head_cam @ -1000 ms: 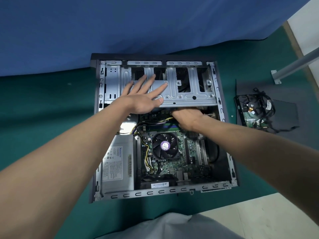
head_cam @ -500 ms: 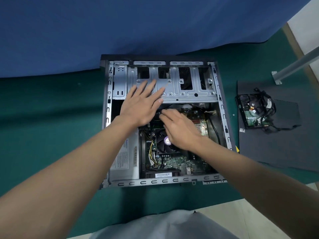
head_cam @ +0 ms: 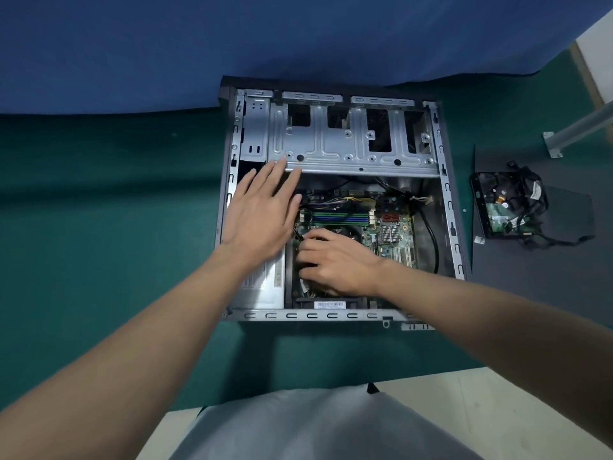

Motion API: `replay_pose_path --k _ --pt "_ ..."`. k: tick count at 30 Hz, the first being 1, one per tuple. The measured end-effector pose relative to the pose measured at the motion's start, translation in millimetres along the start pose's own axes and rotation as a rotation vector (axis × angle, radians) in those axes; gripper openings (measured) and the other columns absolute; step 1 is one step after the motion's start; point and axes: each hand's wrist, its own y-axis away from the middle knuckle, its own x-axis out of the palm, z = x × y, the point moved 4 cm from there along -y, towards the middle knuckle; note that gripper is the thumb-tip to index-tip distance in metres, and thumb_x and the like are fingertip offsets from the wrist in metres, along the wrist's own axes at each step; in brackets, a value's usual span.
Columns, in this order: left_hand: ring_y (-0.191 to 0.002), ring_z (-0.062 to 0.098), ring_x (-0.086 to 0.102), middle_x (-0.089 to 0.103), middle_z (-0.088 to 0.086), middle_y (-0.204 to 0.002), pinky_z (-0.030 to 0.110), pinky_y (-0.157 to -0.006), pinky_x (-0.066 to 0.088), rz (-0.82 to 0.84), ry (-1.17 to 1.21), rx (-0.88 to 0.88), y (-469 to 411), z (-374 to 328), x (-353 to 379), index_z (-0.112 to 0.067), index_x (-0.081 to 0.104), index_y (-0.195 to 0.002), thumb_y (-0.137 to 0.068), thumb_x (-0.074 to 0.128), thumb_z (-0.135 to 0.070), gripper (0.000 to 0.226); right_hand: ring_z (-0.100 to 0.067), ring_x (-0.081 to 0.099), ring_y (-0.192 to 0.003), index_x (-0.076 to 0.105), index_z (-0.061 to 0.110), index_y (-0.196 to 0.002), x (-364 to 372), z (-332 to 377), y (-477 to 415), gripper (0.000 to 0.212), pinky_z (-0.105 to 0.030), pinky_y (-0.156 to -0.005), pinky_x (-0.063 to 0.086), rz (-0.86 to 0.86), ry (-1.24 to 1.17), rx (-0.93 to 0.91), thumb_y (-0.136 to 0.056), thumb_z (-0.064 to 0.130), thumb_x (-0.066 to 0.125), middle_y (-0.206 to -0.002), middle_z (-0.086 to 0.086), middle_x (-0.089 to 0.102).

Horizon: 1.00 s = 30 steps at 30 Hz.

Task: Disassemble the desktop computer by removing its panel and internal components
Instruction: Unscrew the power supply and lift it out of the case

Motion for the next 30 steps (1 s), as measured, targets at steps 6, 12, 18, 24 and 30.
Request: replay_pose_path --k 6,12,18,24,30 --pt "-0.146 0.016 0.021 0.021 0.003 -0.160 0.035 -0.116 0.014 0.004 0.031 -0.008 9.0 1.2 -3.1 -0.018 0.069 -0.112 -0.103 0.026 -0.039 0.049 -0.023 0.053 -0.090 0.073 0.021 -0.090 7.4 -0.8 -3.0 0.016 -0.045 -0.101 0.036 0.176 0.047 -0.076 -0.089 0.018 0.057 -0.084 0.000 0.061" --pt "-0.142 0.017 0.029 0.022 0.002 -0.159 0.038 -0.111 0.021 0.005 0.034 -0.034 13.8 -0.6 -1.2 -0.016 0.073 -0.097 -0.103 0.027 -0.040 0.052 -0.020 0.054 -0.095 0.073 0.022 -0.079 17.9 6.5 -13.4 0.017 -0.044 -0.101 0.031 0.306 0.120 -0.161 -0.086 0.021 0.059 -0.085 0.004 0.064" --pt "-0.136 0.016 0.039 0.023 0.001 -0.159 0.038 -0.105 0.029 -0.014 0.045 -0.029 13.5 0.1 -0.2 -0.016 0.073 -0.089 -0.102 0.029 -0.038 0.051 -0.018 0.057 -0.084 0.070 0.022 -0.064 20.8 8.5 -14.6 0.013 -0.038 -0.088 0.038 0.339 0.176 -0.254 -0.077 0.020 0.069 -0.071 0.006 0.060" --pt "-0.125 0.019 0.049 0.023 0.005 -0.159 0.040 -0.093 0.038 -0.031 0.037 -0.030 12.5 -1.2 4.6 -0.013 0.072 -0.080 -0.101 0.031 -0.038 0.052 -0.018 0.057 -0.083 0.069 0.025 -0.069 24.2 8.2 -13.4 0.016 -0.032 -0.078 0.030 0.332 0.211 -0.327 -0.083 0.021 0.062 -0.077 0.008 0.061" --pt "-0.116 0.023 0.053 0.020 0.006 -0.160 0.042 -0.082 0.042 -0.018 0.048 -0.043 10.8 -3.9 7.0 -0.010 0.068 -0.071 -0.102 0.033 -0.036 0.053 -0.020 0.056 -0.091 0.070 0.023 -0.076 27.8 2.8 -15.5 0.025 -0.036 -0.084 0.036 0.368 0.203 -0.340 -0.087 0.020 0.047 -0.081 0.008 0.063"
